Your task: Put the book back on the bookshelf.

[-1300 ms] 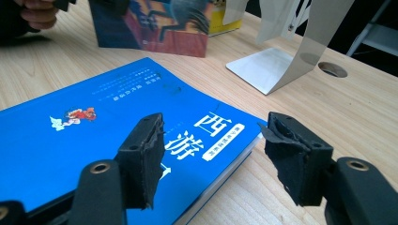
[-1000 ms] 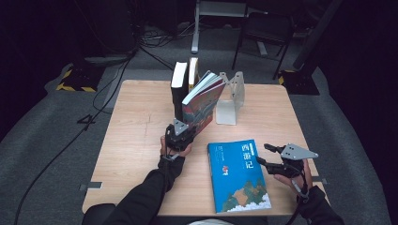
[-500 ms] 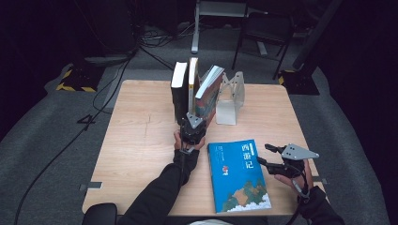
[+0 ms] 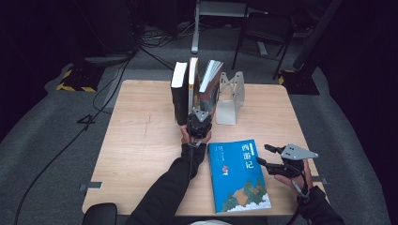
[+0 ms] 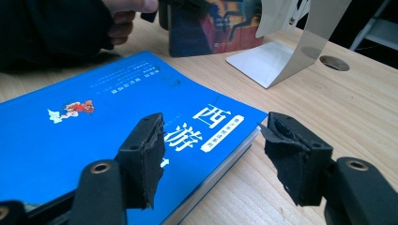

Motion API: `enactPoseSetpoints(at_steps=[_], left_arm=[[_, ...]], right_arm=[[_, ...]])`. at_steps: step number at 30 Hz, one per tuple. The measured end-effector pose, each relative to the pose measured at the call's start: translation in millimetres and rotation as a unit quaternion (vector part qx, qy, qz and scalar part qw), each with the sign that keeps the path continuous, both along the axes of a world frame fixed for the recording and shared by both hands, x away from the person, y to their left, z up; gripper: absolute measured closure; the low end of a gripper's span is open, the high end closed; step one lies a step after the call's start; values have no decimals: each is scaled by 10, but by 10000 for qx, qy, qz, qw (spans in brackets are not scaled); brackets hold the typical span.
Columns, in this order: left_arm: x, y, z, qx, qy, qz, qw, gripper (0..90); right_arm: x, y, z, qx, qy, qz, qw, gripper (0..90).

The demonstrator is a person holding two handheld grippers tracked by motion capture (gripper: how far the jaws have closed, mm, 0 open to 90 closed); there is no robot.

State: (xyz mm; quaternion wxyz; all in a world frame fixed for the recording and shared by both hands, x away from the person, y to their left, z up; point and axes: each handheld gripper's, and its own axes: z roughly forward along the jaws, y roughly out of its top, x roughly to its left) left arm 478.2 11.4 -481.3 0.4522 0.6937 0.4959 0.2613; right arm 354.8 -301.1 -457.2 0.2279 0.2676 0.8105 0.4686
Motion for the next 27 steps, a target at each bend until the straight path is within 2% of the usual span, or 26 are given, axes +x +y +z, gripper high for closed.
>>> enactPoseSetpoints(at_steps=[6,7,12,13,21,27], left_arm=[[123,-77,8,94,-31,92,9999,719],[143,-92,12,186,-55,111,9998,718],[218,-142,42,325,-140,155,9993,695],[226,-148,48,307,-130,150,9993,693],[284,-202,52,554,-243,50,9982,675],[327,-169,49,486,-224,33,9986,665]], right_arm=[[4,-7,-2,12,-1,7,10000,381],[5,-9,-3,19,18,-6,10000,381],[7,-9,-4,23,27,-8,10000,381],[7,-8,-4,18,21,-2,10000,381],[13,-8,-8,19,37,-5,10000,381],[15,-13,-10,11,48,-7,10000,381]])
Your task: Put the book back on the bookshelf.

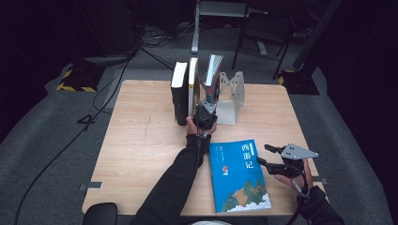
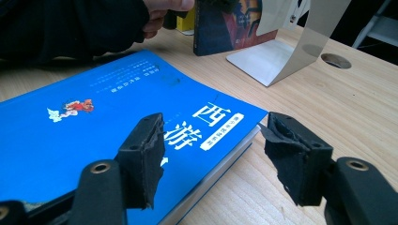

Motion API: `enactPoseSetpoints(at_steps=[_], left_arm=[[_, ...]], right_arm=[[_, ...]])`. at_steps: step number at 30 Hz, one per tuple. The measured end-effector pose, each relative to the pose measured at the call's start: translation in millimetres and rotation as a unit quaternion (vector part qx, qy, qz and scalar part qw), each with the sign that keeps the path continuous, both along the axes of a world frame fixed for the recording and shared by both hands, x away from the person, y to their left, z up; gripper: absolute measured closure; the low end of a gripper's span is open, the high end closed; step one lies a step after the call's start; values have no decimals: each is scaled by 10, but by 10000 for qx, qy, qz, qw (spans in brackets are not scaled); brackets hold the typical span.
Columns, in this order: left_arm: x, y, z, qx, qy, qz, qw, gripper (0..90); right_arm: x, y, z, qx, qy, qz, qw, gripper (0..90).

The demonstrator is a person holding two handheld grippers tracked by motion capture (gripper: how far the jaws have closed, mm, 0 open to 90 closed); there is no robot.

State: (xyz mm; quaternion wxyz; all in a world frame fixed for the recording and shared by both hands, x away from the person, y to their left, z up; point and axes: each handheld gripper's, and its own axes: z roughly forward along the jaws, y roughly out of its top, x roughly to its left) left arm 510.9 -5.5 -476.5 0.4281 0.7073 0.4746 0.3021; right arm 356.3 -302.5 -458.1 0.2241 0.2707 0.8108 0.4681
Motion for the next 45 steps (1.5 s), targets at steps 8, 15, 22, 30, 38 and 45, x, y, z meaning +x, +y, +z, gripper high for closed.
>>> enactPoseSetpoints(at_steps=[8,15,22,30,38,45], left_arm=[[-18,92,-10,55,107,107,9999,592],[-57,99,-26,332,93,-41,9994,539],[-150,98,-87,525,211,-309,9979,478],[-310,144,-99,705,436,-708,9940,415],[-698,396,10,1282,242,-1536,9795,383],[-891,660,20,1310,360,-1874,9728,367]], right_arm=[[-3,-10,-1,5,23,-19,10000,378],[-5,-13,-1,-3,21,-33,10000,378],[-8,-19,1,10,17,-42,10000,377],[-6,-14,-1,-28,31,-34,10000,376],[-26,-20,8,-83,102,11,9999,373],[-74,-38,7,-117,229,24,9997,369]])
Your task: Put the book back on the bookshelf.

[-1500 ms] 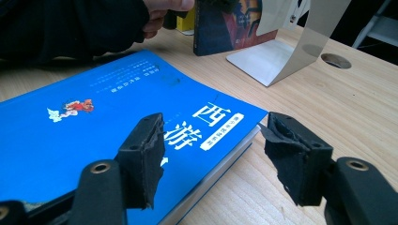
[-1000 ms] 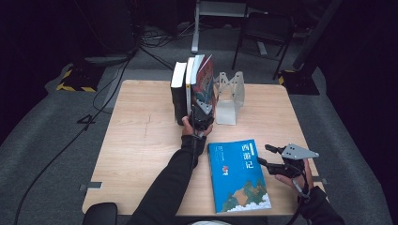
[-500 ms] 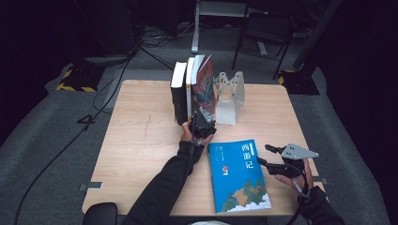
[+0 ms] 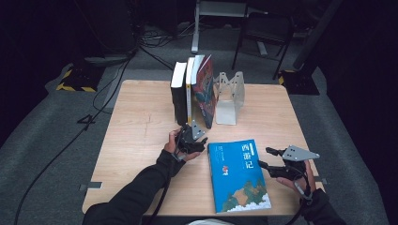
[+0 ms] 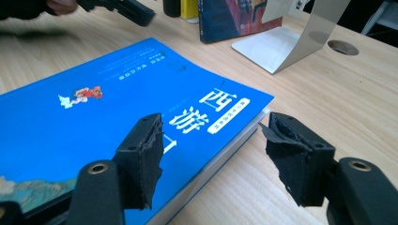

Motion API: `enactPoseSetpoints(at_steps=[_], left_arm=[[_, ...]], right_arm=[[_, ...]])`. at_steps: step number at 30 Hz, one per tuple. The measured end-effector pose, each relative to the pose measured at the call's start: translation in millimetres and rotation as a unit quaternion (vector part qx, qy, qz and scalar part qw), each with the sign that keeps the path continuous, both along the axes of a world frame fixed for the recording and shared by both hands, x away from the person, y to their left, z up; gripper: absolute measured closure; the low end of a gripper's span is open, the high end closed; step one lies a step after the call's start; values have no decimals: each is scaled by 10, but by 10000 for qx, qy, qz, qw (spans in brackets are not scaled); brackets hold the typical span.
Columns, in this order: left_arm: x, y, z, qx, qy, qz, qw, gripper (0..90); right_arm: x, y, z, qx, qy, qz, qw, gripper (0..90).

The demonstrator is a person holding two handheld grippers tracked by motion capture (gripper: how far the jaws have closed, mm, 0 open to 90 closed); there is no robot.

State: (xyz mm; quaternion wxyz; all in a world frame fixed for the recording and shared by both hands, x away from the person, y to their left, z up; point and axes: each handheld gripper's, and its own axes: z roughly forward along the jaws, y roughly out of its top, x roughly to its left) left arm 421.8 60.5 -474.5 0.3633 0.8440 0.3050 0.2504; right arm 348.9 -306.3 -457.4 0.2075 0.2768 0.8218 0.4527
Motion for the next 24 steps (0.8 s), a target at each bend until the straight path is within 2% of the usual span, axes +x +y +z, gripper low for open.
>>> enactPoseSetpoints(at_steps=[1,3,4,5,6,10,11,14,15,16,18,21,22,24], left_arm=[[-28,31,-4,25,12,-51,10000,363],[-77,80,-18,279,-28,-150,9995,357],[-77,80,-18,279,-28,-150,9995,350],[-134,160,-42,363,95,-291,9989,346],[-134,160,-42,363,95,-291,9989,347],[-291,311,-44,450,313,-690,9961,342],[-291,311,-44,450,313,-690,9961,333],[-441,409,-94,404,547,-1009,9926,327],[-514,442,-120,479,589,-1140,9906,324],[-514,442,-120,479,589,-1140,9906,317],[-619,481,-151,648,671,-1281,9874,295],[-746,546,-178,643,747,-1394,9853,280],[-799,588,-194,517,836,-1417,9850,273],[-854,622,-201,447,898,-1429,9846,271]], right_arm=[[-11,-4,-2,4,20,2,10000,368],[-33,-12,-3,-3,46,7,10000,368],[-42,-19,-1,-16,53,13,10000,368],[-59,-27,1,-14,82,12,10000,367],[-59,-27,1,-14,82,12,10000,367],[-128,-76,3,-53,277,153,9995,364],[-128,-76,3,-53,277,153,9995,364],[-179,-119,12,-12,420,239,9988,349],[-214,-139,21,-37,457,226,9987,334],[-214,-139,21,-37,457,226,9987,334],[-291,-185,40,-79,468,202,9987,306],[-387,-224,56,-111,512,229,9984,300],[-419,-236,58,-151,537,264,9981,300],[-517,-267,53,-361,589,356,9970,311]])
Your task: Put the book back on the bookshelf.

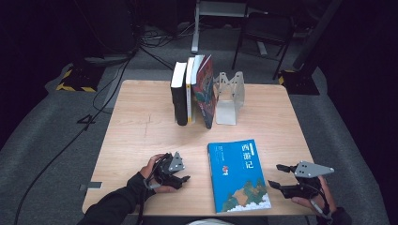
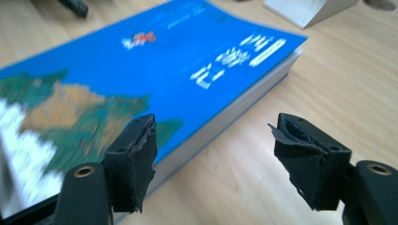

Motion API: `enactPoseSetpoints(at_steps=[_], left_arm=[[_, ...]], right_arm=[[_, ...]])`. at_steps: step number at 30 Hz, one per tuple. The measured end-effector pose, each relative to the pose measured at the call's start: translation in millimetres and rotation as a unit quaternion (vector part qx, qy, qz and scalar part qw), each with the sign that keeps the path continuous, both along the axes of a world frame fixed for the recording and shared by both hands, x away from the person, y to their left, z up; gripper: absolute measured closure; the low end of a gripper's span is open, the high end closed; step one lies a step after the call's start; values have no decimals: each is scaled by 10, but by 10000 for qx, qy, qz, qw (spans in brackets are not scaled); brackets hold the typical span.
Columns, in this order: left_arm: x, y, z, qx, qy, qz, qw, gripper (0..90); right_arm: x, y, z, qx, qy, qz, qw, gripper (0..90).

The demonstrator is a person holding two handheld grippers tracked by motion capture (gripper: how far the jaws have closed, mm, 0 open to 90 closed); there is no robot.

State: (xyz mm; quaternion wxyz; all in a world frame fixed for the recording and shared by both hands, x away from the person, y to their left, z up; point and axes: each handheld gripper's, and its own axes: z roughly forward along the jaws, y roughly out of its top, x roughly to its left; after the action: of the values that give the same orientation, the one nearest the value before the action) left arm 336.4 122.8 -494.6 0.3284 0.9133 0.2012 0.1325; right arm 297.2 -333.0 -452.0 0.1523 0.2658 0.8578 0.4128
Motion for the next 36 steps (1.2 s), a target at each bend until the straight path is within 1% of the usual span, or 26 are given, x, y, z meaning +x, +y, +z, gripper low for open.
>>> enactPoseSetpoints(at_steps=[1,3,4,5,6,7,8,9,10,11,12,13,14,15,16,18,20,24,26,27,29,32,34,35,36], left_arm=[[-17,7,-2,-14,37,-10,10000,267],[-41,14,-7,-47,62,-12,10000,263],[-54,18,-9,-62,111,-16,9999,259],[-72,15,-17,-125,195,-11,9997,253],[-99,14,-23,-165,286,-128,9994,251],[-112,10,-30,-208,363,-195,9989,248],[-112,10,-30,-208,363,-195,9989,244],[-129,-3,-37,-241,410,-257,9985,242],[-129,-3,-37,-241,410,-257,9985,242],[-141,-18,-40,-259,454,-258,9983,242],[-148,-42,-51,-321,527,-332,9975,241],[-148,-42,-51,-321,527,-332,9975,238],[-154,-63,-56,-329,527,-383,9973,230],[-154,-63,-56,-329,527,-383,9973,221],[-162,-92,-65,-336,491,-393,9975,204],[-166,-104,-70,-359,490,-409,9973,196],[-173,-126,-75,-375,472,-440,9972,193],[-178,-141,-78,-379,473,-503,9969,192],[-171,-153,-82,-400,481,-555,9965,190],[-171,-153,-82,-400,481,-555,9965,188],[-174,-155,-83,-398,472,-544,9966,187],[-186,-160,-79,-375,490,-541,9966,187],[-192,-159,-77,-368,503,-537,9966,187],[-199,-160,-75,-351,504,-530,9967,187],[-203,-165,-76,-356,488,-558,9966,187]], right_arm=[[-37,-15,-8,-83,43,64,9999,317],[-114,-47,-49,-216,127,92,9996,321],[-153,-70,-82,-234,202,163,9994,325],[-191,-88,-114,-280,227,165,9992,326],[-232,-113,-144,-379,260,152,9988,327],[-253,-128,-159,-409,290,185,9986,328],[-253,-128,-159,-409,290,185,9986,328],[-307,-154,-195,-450,338,228,9982,332],[-307,-154,-195,-450,338,228,9982,332],[-321,-154,-209,-473,344,232,9980,333],[-338,-144,-233,-510,388,285,9975,334],[-353,-102,-268,-683,401,415,9960,332],[-356,-82,-278,-727,379,446,9956,329],[-356,-82,-278,-727,379,446,9956,329],[-349,-27,-304,-718,373,550,9952,329],[-342,-7,-310,-763,366,551,9949,326],[-328,35,-325,-840,275,534,9947,327],[-300,15,-341,-684,368,529,9956,337],[-275,27,-333,-469,357,534,9968,350],[-275,27,-333,-469,357,534,9968,350],[-247,59,-300,-352,317,534,9975,348],[-236,63,-292,-378,295,569,9972,341],[-254,53,-294,-511,268,583,9966,339],[-272,37,-296,-564,289,630,9960,341],[-292,11,-301,-553,394,712,9951,340]])
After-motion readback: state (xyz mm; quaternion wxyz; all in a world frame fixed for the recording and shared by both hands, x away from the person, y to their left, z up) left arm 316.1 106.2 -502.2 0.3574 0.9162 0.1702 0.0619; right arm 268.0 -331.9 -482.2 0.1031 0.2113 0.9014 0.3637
